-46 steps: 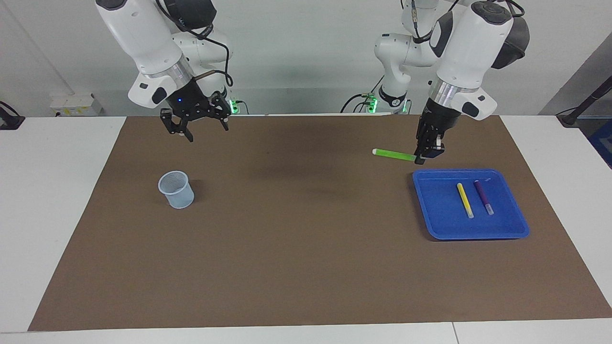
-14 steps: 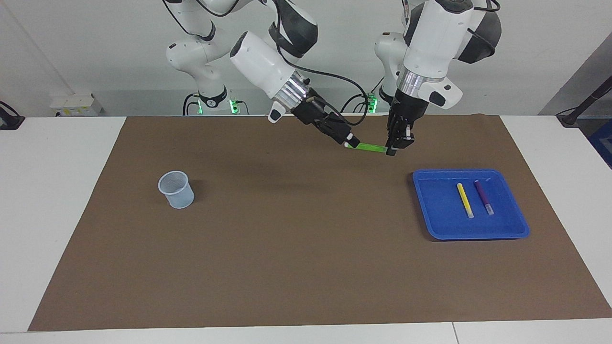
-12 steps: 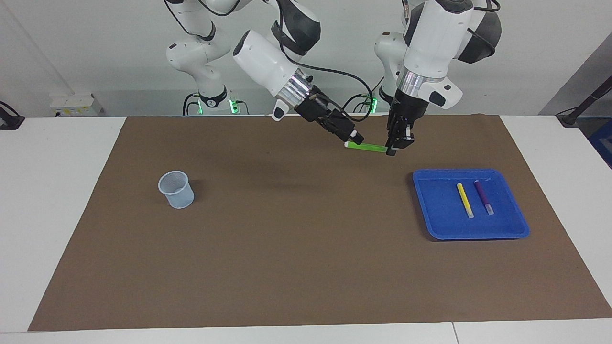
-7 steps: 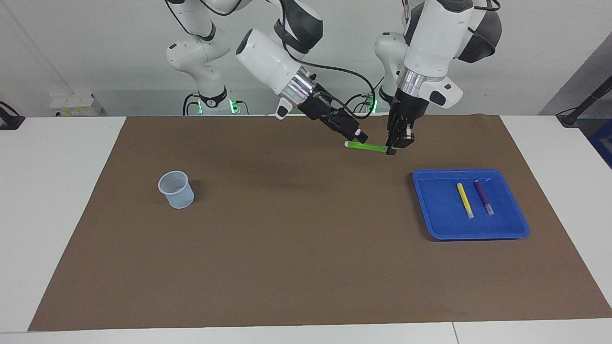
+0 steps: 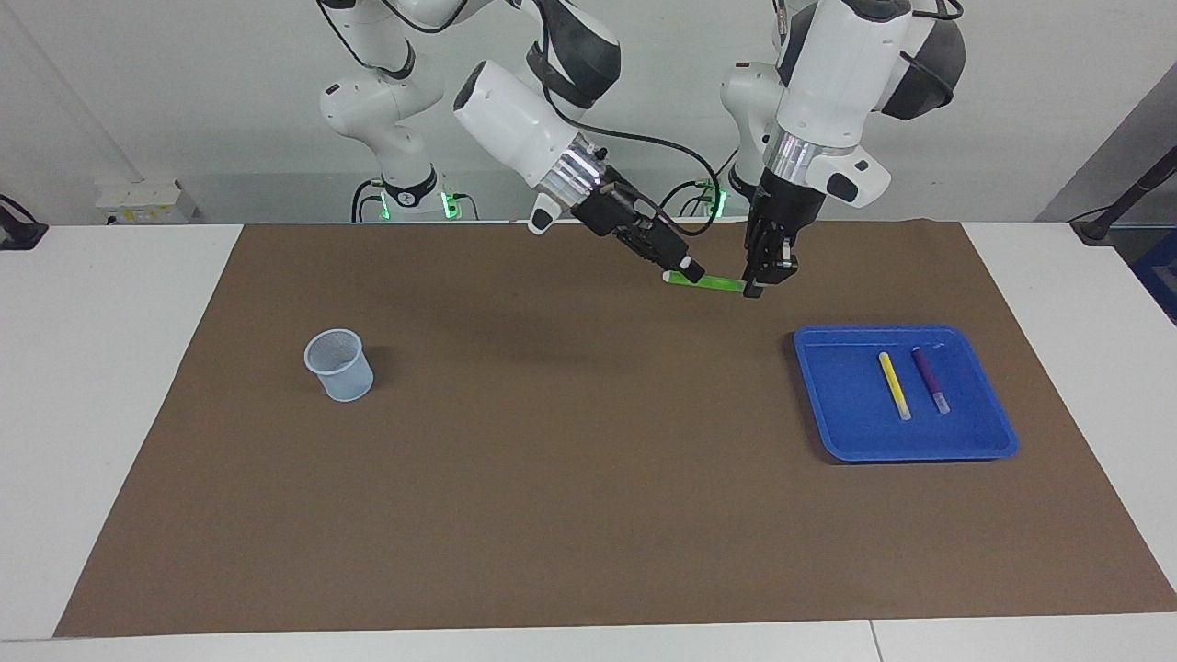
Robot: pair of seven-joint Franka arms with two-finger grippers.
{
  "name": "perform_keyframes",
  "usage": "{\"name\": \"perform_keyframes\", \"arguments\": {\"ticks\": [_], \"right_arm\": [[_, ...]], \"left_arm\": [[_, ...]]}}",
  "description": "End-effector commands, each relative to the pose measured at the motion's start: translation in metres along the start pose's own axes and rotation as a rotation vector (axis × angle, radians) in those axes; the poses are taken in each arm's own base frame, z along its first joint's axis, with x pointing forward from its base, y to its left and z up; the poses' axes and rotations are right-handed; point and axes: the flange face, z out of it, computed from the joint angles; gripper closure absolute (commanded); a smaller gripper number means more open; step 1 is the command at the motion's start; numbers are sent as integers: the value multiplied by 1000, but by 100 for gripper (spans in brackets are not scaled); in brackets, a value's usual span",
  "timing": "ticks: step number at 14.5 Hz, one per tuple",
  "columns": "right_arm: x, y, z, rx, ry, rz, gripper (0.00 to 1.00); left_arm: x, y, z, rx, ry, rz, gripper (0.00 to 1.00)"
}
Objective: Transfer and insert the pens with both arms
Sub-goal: 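Hold the green pen out while the right gripper reaches its tip, then close the right gripper on the green pen and open the left gripper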
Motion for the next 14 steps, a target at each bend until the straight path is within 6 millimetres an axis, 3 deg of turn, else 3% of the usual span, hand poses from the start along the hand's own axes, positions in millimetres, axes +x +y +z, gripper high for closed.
{"name": "perform_keyframes", "arguments": {"ticks": [1, 7, 13, 14], "right_arm": [[2, -4, 2, 23, 0, 10, 50], [3, -2, 7, 41, 18, 12, 70], [7, -3, 5, 44, 23, 16, 71], [7, -3, 5, 45, 23, 16, 75]], "left_arm": [[1, -9, -6, 3, 18, -10, 100], [1, -9, -6, 3, 18, -10, 100], [1, -8, -7, 1, 18, -17, 100], [1, -9, -6, 1, 18, -17, 100]]}}
